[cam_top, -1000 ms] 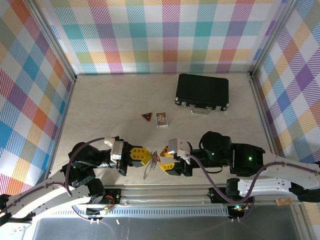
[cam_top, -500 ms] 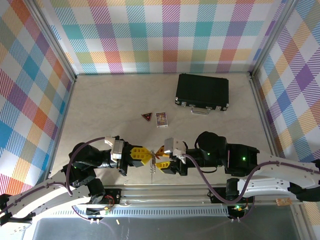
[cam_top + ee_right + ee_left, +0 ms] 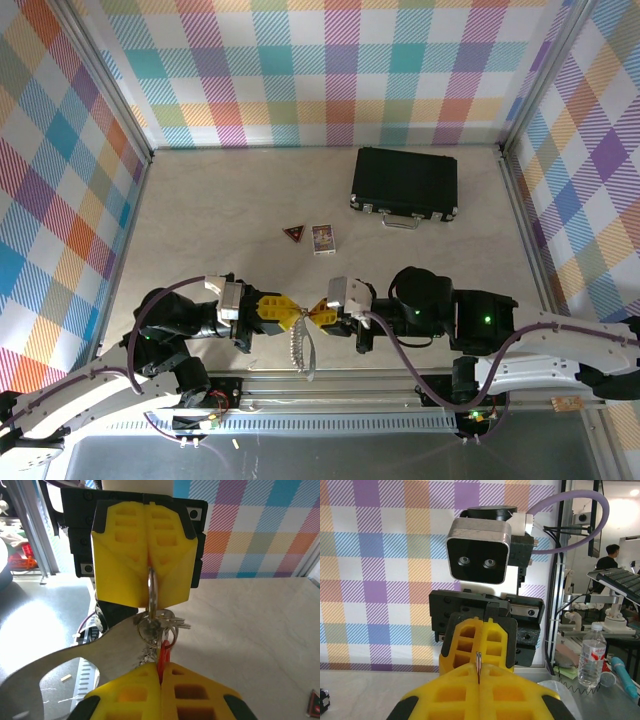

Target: Put the keys on the keyring

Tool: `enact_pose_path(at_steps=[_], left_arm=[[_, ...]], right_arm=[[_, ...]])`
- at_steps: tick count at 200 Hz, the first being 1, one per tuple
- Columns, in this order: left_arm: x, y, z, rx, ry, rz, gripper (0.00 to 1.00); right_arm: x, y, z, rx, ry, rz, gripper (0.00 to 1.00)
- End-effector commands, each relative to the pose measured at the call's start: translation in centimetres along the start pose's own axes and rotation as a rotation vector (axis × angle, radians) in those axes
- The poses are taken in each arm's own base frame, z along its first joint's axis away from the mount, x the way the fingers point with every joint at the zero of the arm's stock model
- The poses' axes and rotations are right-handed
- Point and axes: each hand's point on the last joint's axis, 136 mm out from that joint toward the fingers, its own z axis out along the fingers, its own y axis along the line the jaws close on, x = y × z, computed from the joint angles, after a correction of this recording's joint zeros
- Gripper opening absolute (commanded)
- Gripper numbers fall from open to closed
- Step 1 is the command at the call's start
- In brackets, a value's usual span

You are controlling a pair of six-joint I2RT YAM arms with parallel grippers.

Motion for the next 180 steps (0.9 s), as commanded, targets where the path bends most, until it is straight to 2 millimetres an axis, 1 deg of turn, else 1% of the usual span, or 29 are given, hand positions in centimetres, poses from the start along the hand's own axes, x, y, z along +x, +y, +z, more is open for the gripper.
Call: enact_pose_path(at_steps=[1, 9, 47, 89, 124, 149, 165, 180], left_arm=[[-1.1, 0.0, -0.5, -0.022, -0.043, 0.039, 0.0], [-1.0, 0.2, -0.5, -0.034, -0.04, 0.042, 0.0], [-0.2, 1.3, -0.6, -0.096, -0.006, 0.048, 0.0], [1.2, 1.9, -0.5, -0.123, 0.042, 0.045, 0.0], [1.5, 2.0, -0.7, -0.133, 0.053, 0.053, 0.0], [1.6, 2.0, -0.8, -0.132, 0.053, 0.053, 0.0], [1.4, 1.9, -0.9, -0.131, 0.052, 0.057, 0.0], [1.4, 1.9, -1.1, -0.138, 0.055, 0.064, 0.0]], right_arm=[[-0.9, -0.7, -0.7, 0.062, 0.005, -0.045, 0.02], [-0.9, -0.8, -0.9, 0.075, 0.008, -0.056, 0.0], [-1.5, -0.6, -1.5, 0.108, -0.008, -0.103, 0.0], [-2.0, -1.6, -1.7, 0.225, 0.018, -0.181, 0.0], [-2.7, -2.5, -2.0, 0.336, 0.043, -0.252, 0.0], [-3.2, -2.6, -2.1, 0.377, 0.05, -0.286, 0.0], [-3.2, -3.4, -2.3, 0.444, 0.078, -0.307, 0.0], [-3.3, -3.6, -2.5, 0.483, 0.108, -0.34, 0.0]])
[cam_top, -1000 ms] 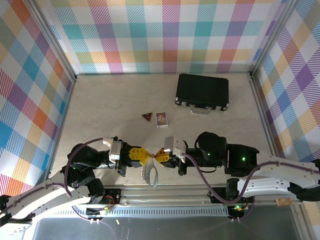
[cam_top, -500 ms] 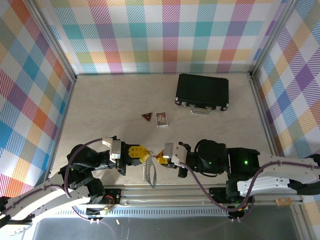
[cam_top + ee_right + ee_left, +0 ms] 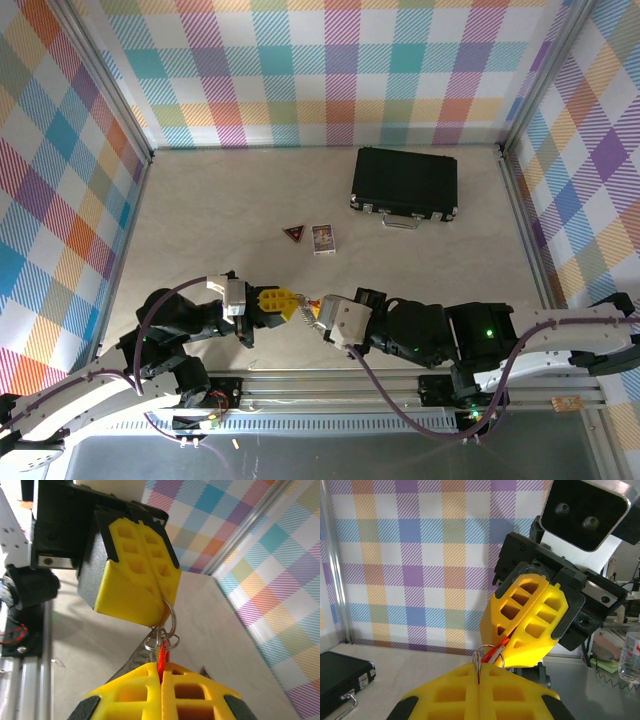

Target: Put the keys on the keyring

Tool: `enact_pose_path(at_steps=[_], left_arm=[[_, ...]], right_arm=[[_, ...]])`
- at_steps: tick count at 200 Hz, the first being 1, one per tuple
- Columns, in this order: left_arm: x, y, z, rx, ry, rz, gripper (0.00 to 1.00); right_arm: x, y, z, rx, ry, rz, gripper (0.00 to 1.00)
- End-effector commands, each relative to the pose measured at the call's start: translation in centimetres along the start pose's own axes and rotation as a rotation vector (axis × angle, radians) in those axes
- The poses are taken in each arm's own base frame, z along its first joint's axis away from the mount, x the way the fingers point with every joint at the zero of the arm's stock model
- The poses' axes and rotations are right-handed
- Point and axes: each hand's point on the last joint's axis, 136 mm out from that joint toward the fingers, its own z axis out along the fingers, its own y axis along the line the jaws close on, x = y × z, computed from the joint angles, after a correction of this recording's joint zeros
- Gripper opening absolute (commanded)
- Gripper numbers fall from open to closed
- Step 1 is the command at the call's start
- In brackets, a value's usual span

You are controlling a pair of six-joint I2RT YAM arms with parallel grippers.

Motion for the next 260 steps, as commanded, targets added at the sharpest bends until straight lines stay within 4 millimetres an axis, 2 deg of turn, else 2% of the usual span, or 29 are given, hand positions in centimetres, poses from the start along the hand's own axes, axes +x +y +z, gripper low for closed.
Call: enact_pose_path(at_steps=[1, 54, 113, 164, 235, 260], left_arm=[[-0.2, -0.4, -0.4, 0.007, -0.005, 0.022, 0.0], [0.1, -0.2, -0.5, -0.002, 0.008, 0.027, 0.0], [0.4, -0.7, -0.5, 0.023, 0.044, 0.028, 0.0], [1.2, -0.5, 0.0, 0.024, 0.111, 0.028, 0.0], [1.9, -0.2, -0.3, 0.008, 0.13, 0.026, 0.0], [2.0, 0.1, -0.5, -0.018, 0.129, 0.025, 0.18]], right_arm=[[-1.4, -3.0, -0.9, 0.149, 0.01, -0.027, 0.0], [-2.2, -2.4, -0.8, 0.172, 0.022, -0.083, 0.0], [-3.1, -4.9, -1.4, 0.335, 0.019, -0.099, 0.0], [-3.9, -3.8, 0.1, 0.326, 0.047, -0.182, 0.0], [-4.4, -4.5, -0.3, 0.356, 0.028, -0.163, 0.0], [-4.2, -4.6, -0.3, 0.352, 0.037, -0.165, 0.0]])
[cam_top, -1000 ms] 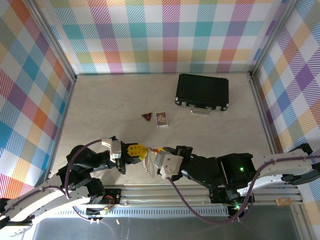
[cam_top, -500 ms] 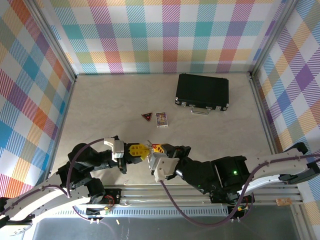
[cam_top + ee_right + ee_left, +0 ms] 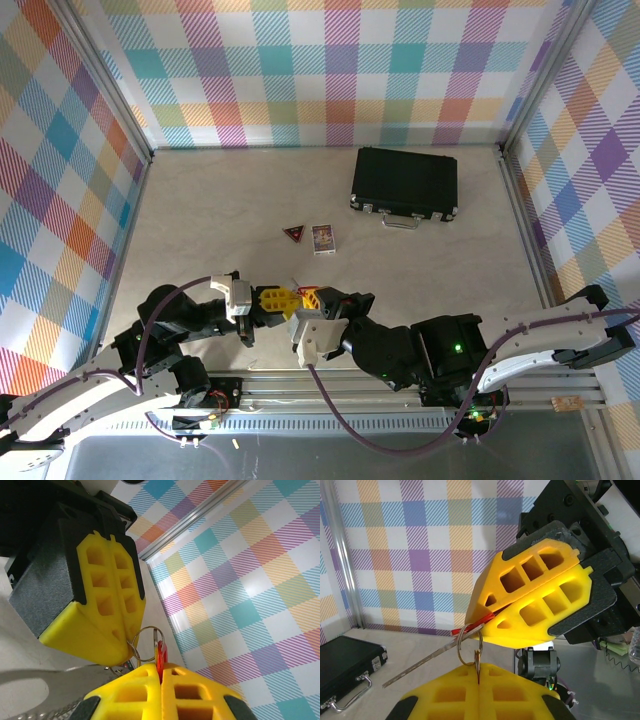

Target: Put the keys on the keyring

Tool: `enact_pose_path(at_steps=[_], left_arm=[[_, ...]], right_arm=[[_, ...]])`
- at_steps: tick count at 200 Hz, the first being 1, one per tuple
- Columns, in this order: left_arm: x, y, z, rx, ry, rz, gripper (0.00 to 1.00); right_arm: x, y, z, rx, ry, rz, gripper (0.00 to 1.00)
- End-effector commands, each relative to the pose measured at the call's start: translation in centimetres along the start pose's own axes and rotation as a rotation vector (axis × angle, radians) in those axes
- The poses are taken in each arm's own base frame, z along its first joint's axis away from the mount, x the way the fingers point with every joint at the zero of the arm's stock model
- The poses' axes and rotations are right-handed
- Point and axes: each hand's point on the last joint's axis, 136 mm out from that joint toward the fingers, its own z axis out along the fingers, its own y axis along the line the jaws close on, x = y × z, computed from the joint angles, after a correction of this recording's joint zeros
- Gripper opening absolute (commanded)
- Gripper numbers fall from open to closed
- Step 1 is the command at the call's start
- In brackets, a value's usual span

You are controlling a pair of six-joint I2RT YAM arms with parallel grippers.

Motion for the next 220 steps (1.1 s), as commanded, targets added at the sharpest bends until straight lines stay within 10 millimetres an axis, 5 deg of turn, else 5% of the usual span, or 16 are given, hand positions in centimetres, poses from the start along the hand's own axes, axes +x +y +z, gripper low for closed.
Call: enact_pose_path(at_steps=[1, 53, 77, 118, 144, 220], left_arm=[[1.1, -0.3, -0.3, 0.006, 0.044, -0.007, 0.19], [1.6, 0.3, -0.9, -0.041, 0.038, -0.056, 0.58], [1.9, 0.8, -1.6, -0.083, 0.039, -0.072, 0.86], [2.7, 2.9, -2.4, -0.214, 0.076, -0.105, 1.0], [3.5, 3.4, -2.3, -0.244, 0.12, -0.129, 1.0], [6.0, 6.1, -2.8, -0.411, 0.193, -0.178, 1.0]], right_arm=[[-1.7, -4.1, -1.2, 0.095, -0.044, 0.134, 0.0], [-0.9, -3.9, -0.8, 0.08, 0.003, 0.127, 0.0], [0.0, -3.8, -0.3, 0.083, 0.036, 0.12, 0.0], [1.8, -3.8, 0.9, 0.053, 0.094, 0.156, 0.0], [3.6, -3.4, 2.2, -0.003, 0.143, 0.217, 0.0], [12.0, -3.2, 6.5, -0.072, 0.36, 0.389, 0.0]])
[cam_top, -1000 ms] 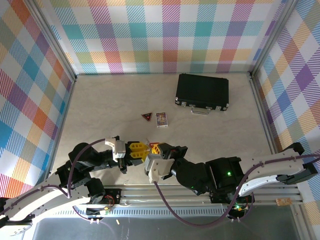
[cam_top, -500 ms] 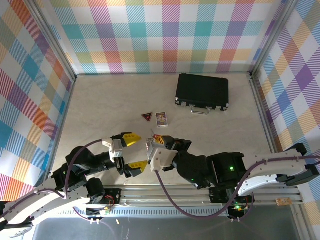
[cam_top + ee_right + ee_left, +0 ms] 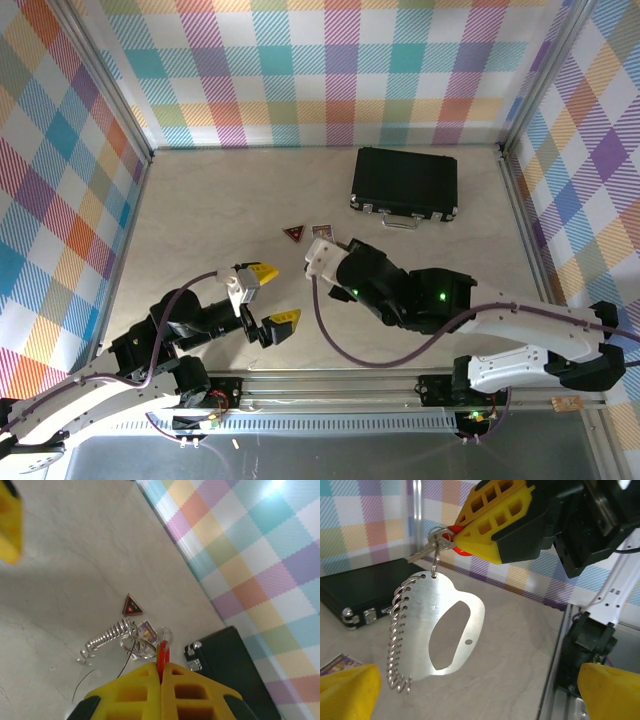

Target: Put the keys on the keyring

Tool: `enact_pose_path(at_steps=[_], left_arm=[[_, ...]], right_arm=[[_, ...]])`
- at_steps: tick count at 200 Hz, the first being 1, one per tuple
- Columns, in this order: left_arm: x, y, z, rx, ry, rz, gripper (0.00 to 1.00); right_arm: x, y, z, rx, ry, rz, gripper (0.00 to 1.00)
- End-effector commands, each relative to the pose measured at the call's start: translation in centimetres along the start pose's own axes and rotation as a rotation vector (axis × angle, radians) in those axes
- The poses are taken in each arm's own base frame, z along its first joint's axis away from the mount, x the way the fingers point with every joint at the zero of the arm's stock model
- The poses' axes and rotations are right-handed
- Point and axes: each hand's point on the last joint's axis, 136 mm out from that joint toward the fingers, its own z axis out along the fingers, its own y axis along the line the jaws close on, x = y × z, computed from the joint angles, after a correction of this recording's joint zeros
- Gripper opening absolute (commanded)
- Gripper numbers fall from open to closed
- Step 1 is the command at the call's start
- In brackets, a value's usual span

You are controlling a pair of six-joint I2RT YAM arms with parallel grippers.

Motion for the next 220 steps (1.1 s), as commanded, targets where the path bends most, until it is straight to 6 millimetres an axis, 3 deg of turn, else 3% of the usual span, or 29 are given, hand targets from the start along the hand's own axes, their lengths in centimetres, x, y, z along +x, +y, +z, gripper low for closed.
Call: enact_pose_path(at_steps=[1, 88, 137, 175, 220], left_arm=[[-0.1, 1.4, -0.2, -0.088, -0.004, -0.031, 1.0], [1.2, 2.4, 0.4, -0.14, 0.033, -0.053, 1.0], [1.7, 2.7, 0.6, -0.154, 0.045, -0.053, 1.0], [1.9, 2.9, 0.4, -0.166, 0.041, -0.052, 1.0], [2.1, 3.0, 0.9, -0.168, 0.054, -0.036, 1.0]], right_arm=[[1.5, -0.1, 1.3, -0.063, 0.039, 0.112, 0.0], [9.6, -0.1, 8.4, -0.111, 0.307, 0.287, 0.0], [12.2, 0.9, 11.1, -0.144, 0.371, 0.377, 0.0], [13.8, 1.5, 12.3, -0.157, 0.412, 0.412, 0.0], [15.7, 1.3, 11.7, -0.135, 0.448, 0.466, 0.0]])
